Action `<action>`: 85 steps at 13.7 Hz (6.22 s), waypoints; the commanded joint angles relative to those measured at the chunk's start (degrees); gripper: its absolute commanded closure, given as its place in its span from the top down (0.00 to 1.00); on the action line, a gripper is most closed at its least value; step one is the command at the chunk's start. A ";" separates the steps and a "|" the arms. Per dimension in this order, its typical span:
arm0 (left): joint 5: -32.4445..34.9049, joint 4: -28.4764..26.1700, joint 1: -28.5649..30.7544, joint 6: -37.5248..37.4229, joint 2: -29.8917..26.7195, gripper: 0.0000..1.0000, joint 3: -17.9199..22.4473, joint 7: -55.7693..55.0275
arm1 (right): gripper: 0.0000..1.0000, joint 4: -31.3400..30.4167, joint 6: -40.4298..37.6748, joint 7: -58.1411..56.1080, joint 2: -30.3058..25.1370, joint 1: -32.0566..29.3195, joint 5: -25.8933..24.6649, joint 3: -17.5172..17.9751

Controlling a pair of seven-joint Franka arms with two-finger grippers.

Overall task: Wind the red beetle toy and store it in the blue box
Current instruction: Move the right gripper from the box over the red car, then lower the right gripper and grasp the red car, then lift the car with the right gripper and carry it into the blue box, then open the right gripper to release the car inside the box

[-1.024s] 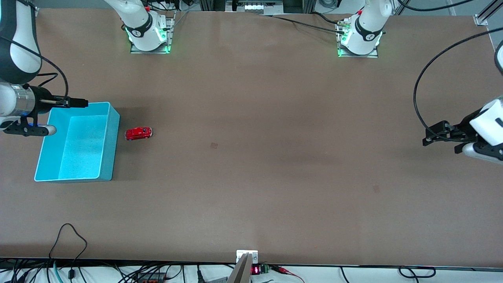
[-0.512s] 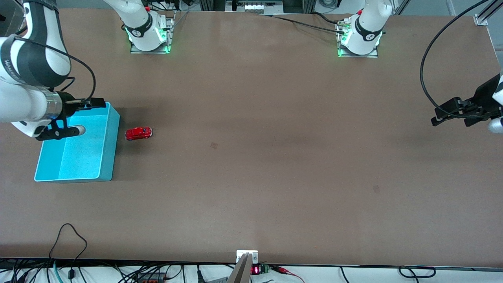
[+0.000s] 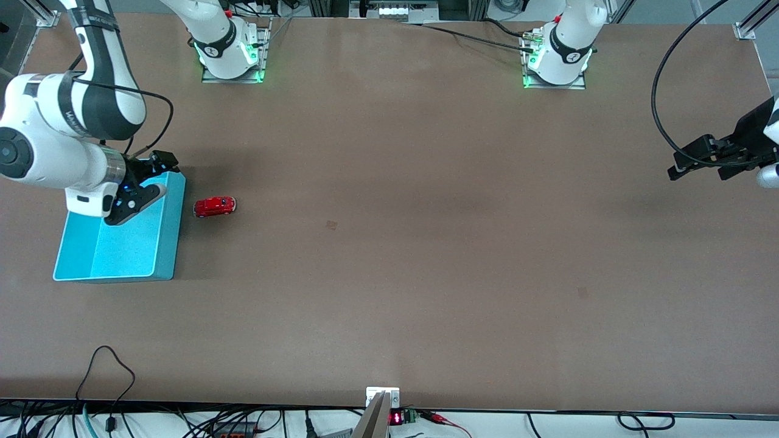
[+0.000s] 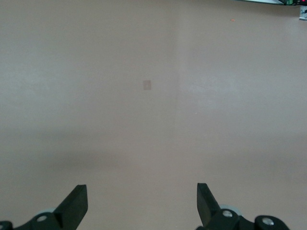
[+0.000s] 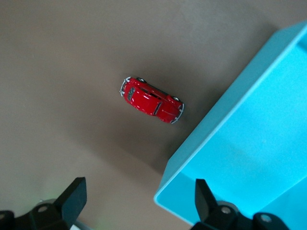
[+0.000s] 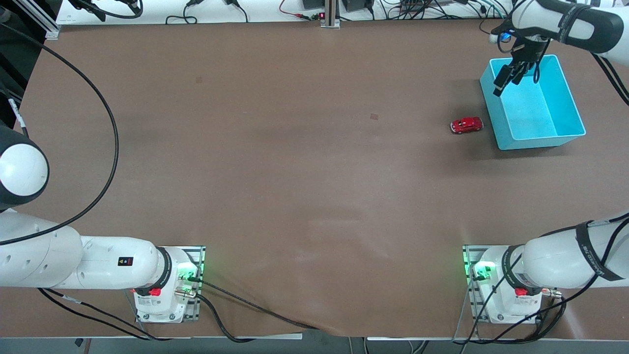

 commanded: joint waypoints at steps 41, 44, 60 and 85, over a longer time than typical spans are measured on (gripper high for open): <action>2.89 -3.79 -0.68 -2.36 -3.89 1.00 -0.89 0.27 | 0.00 -27.78 54.12 -51.04 7.00 -2.96 -5.64 5.86; 2.89 -3.79 -0.68 -2.45 -3.89 1.00 -0.80 0.27 | 0.00 -27.17 52.98 -47.55 4.55 -2.87 -4.85 5.86; 2.89 -3.79 -0.59 -2.18 -3.80 1.00 -0.71 0.27 | 0.00 -11.70 28.19 3.68 -3.65 -3.22 -0.97 -6.87; 2.98 -3.79 -1.03 -2.18 -3.80 1.00 -0.89 0.27 | 1.00 -11.70 28.71 21.29 11.74 -3.48 -0.89 -14.36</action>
